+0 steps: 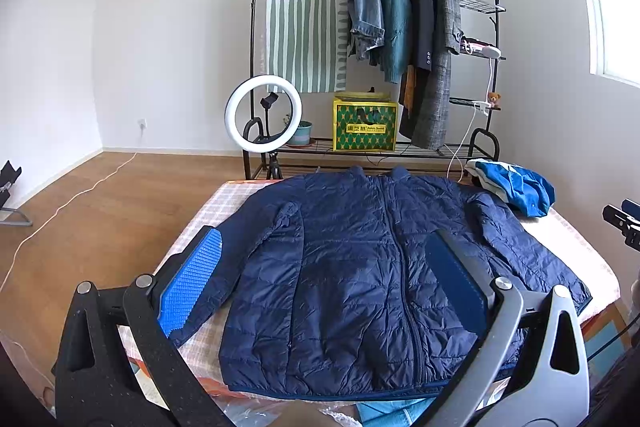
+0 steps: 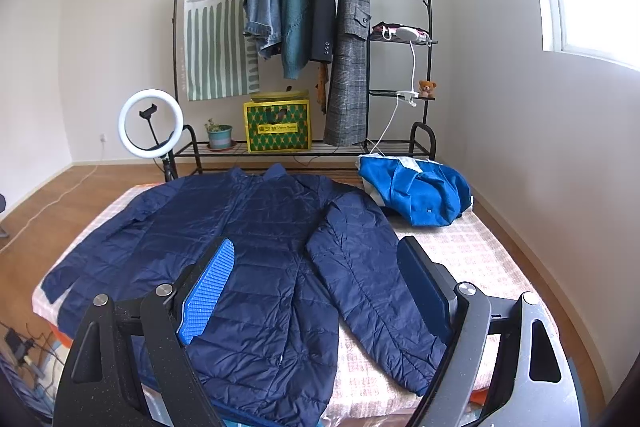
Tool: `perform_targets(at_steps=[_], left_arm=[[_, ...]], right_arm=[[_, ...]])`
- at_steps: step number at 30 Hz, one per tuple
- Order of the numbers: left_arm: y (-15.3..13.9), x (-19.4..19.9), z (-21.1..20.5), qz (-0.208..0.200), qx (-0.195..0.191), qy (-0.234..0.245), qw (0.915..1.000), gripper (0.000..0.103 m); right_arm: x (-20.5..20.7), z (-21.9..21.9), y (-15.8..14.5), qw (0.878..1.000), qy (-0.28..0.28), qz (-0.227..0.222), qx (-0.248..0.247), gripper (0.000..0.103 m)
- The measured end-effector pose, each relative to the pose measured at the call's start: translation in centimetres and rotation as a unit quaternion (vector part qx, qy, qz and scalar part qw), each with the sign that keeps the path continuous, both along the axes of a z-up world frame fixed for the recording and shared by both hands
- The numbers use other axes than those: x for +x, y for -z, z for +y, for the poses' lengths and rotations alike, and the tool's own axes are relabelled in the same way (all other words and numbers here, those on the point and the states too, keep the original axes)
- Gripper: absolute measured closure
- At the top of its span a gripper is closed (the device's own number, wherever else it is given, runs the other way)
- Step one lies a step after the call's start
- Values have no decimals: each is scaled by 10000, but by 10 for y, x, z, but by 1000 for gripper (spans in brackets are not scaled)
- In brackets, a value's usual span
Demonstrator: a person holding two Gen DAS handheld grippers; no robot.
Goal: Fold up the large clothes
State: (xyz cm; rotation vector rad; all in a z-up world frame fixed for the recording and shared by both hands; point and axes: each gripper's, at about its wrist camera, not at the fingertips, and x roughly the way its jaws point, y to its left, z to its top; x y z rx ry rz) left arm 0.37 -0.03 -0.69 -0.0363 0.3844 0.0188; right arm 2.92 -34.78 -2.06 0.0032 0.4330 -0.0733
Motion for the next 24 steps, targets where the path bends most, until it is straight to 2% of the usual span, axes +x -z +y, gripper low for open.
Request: perform_targets(at_steps=[15,24], left_arm=[[14,7,3,6,-22,-16,10000,0],[12,6,3,-4,-12,-21,10000,0]], right_arm=[[0,-1,2,10000,-2,12,-16,19],[0,-1,2,10000,-8,24,2,19]])
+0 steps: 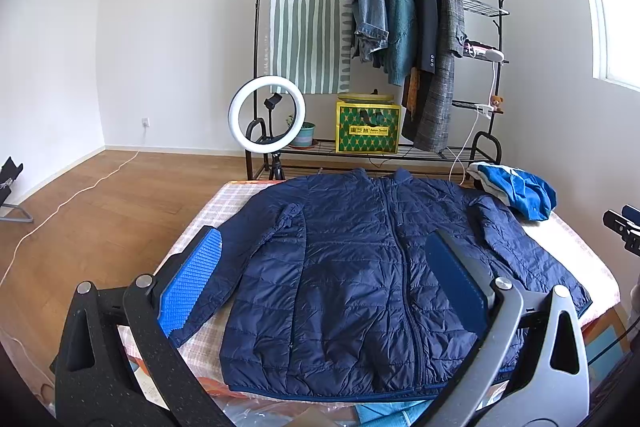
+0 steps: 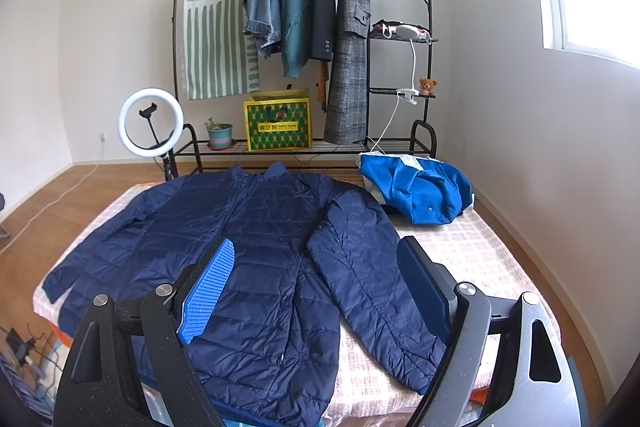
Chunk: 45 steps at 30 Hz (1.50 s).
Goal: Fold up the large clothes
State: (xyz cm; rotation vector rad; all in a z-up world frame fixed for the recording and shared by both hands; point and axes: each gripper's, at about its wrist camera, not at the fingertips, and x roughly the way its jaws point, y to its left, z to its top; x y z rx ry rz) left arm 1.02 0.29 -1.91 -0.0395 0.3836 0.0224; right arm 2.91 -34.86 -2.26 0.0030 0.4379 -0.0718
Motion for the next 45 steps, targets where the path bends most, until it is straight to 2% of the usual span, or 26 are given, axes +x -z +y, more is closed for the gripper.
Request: perform_targets(at_steps=[33,41,45], left_arm=[[7,5,7,32,4,-44,10000,0],[23,22,41,212,28,-416,9989,0],[36,33,66,296,113,-779,9965,0]], right_arm=[[0,3,5,10000,1,26,1,19],[7,20,16,9997,-205,137,62,19],[15,38,17,9989,-417,186,71,19]])
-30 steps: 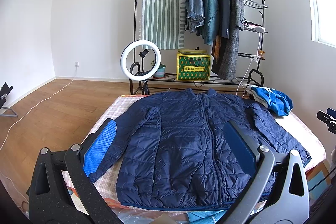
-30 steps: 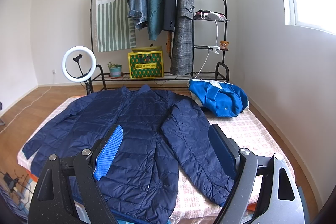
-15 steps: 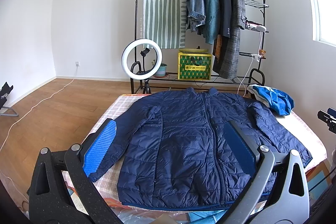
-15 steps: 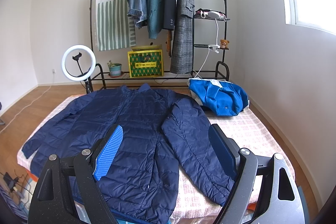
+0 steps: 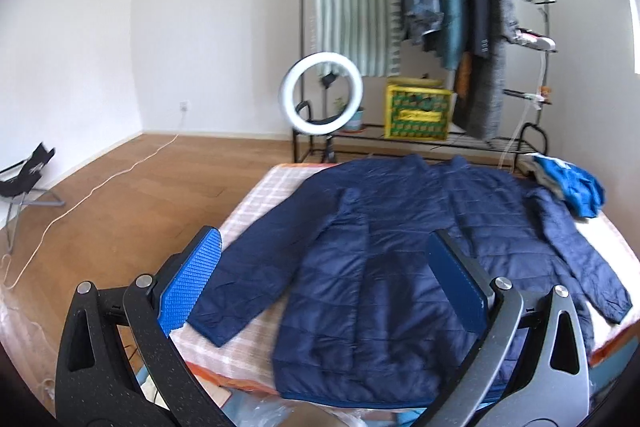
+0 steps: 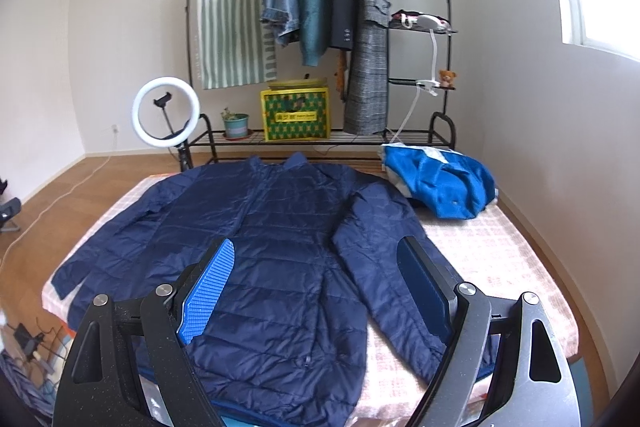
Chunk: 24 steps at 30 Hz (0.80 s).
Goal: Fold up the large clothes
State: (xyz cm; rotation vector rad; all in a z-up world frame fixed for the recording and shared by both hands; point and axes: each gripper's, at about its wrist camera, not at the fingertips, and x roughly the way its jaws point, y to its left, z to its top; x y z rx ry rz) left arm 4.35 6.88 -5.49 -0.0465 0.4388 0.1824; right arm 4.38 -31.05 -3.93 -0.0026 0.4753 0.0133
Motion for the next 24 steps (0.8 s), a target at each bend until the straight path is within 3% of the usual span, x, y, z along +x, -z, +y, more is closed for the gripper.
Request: perform_targets(at_steps=[7,9,11,17,18,21,24], left_arm=[[36,30,76,496,-362,-567,9965,2],[48,39,97,657,-300,-812,9941,3],[62,49,124,890,-519,-1051,9891,6],[107,72,200,1542,-1877,-1399,9599,10],[118,75,213,1675,-2102,-1474,9518,10],[139,78,235,1858,-2246,-1790,9397,10],[167,76,254,2161,-2682,-1942,9185,12]], right_arm=[[19,37,2,9969,-695,155,342,19],[25,49,-1,9953,-902,183,310,19],[32,63,-6,9934,-1109,168,234,19],[60,87,-12,9866,-1588,245,300,19],[64,92,-10,9844,-1696,308,359,19],[69,96,0,9816,-1832,420,340,19],[69,97,10,9818,-1813,528,207,19]])
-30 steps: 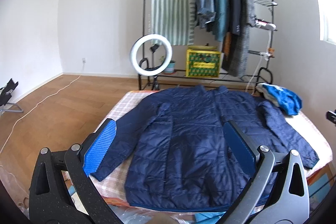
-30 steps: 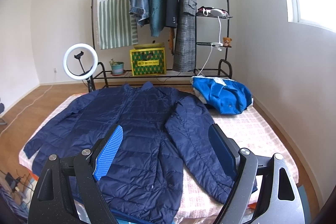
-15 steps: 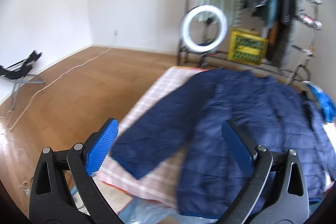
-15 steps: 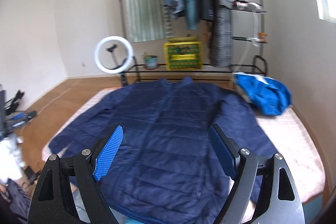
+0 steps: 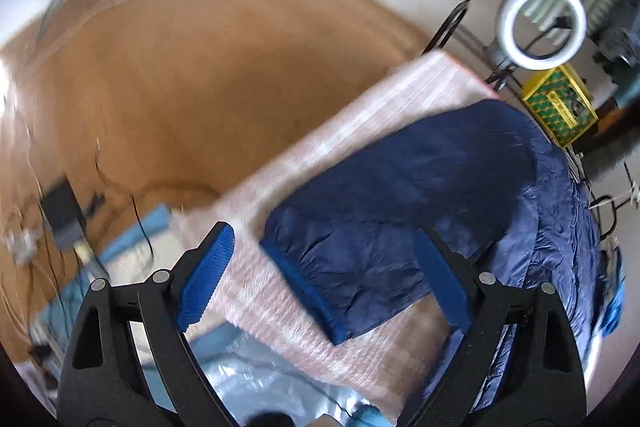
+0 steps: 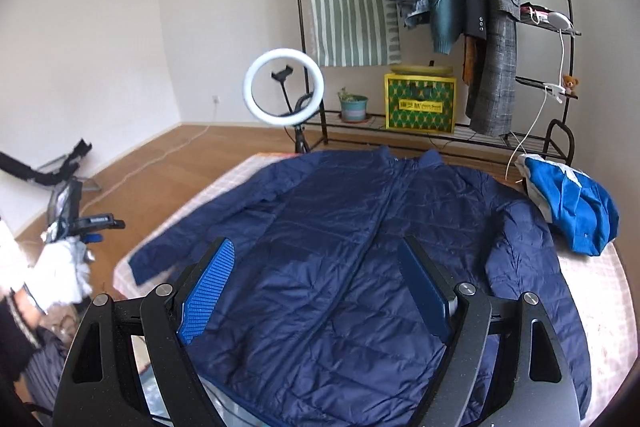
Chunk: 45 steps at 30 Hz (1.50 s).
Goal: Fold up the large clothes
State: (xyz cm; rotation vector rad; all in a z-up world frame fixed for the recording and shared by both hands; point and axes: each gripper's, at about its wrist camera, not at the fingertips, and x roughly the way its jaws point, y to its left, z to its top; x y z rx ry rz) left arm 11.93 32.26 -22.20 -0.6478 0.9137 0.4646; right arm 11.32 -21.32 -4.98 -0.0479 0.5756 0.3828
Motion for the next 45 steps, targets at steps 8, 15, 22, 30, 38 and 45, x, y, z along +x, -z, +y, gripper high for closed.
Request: perform_targets(at_steps=[8,15,22,30,38,45], left_arm=[[48,-4,23,321,-1125,-404,9923,25],[70,12,15,528,-1441,-314,9877,39],[71,21,11,624,-1194,-308,9904,60],[46,17,14,-32,-1277,-258,9915,102],[-59,36,-72,-1206,-301,948,9877,102],[-90,72,-186,-1355,-156,2308,9634,102]], right_arm=[[-1,-2,7,9999,21,135,-56,19],[-3,-4,3,9999,102,99,19,19],[-6,-6,4,9999,143,9,-81,19],[-2,-6,11,9998,150,61,-138,19],[19,-7,35,9990,27,445,-43,20],[41,-6,61,9973,-32,728,-79,43]])
